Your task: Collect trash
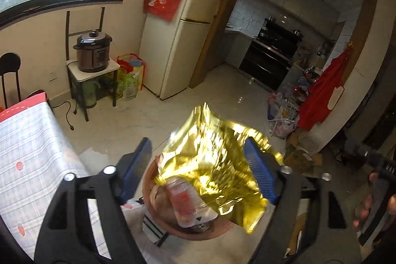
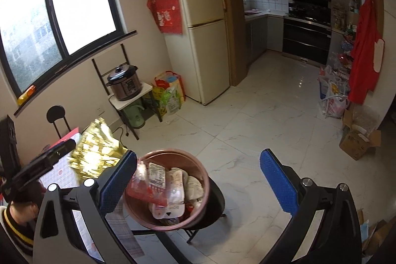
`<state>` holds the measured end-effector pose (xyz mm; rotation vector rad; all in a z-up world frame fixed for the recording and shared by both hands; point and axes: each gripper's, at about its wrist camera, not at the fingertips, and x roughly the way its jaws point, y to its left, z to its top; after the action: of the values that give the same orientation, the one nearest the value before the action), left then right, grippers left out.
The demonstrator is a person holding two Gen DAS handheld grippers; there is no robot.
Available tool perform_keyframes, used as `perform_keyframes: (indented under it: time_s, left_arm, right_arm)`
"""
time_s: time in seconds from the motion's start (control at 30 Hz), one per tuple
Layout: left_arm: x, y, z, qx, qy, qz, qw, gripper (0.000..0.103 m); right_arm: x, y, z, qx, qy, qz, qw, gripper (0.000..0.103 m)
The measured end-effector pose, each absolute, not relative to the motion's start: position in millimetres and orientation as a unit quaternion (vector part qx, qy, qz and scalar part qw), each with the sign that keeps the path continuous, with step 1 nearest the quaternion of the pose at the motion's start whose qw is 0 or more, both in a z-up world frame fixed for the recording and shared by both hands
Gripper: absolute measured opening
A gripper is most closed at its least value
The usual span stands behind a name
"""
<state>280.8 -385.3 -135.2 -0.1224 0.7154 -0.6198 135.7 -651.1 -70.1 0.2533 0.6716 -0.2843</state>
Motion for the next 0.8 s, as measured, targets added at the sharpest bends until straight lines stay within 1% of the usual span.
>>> perform_keyframes:
  time_s: [0.1,0.33,0.5,0.8]
  left_arm:
    - [279,-387,-131,-0.057,0.336,-0.31,0.888,0.085]
    - [265,-344,-119,-0.051,0.334,-0.273,0.901,0.087]
    - [240,-297,-96,-0.034,0.316,-0.228,0.92,0.096]
    - [198,-207,-54,-0.024,0.305,-0.147,0.941,0.097]
  right_arm:
    - [131,-660,-73,0.13,0.327,-0.145,0.925,0.098]
    - [131,-651,-73,0.136,0.327,-0.136,0.925,0.098]
    - [134,-622,-62,0.126,0.32,-0.114,0.932,0.098]
    - [134,-540,-33,0.09,0.319,-0.076,0.94,0.098]
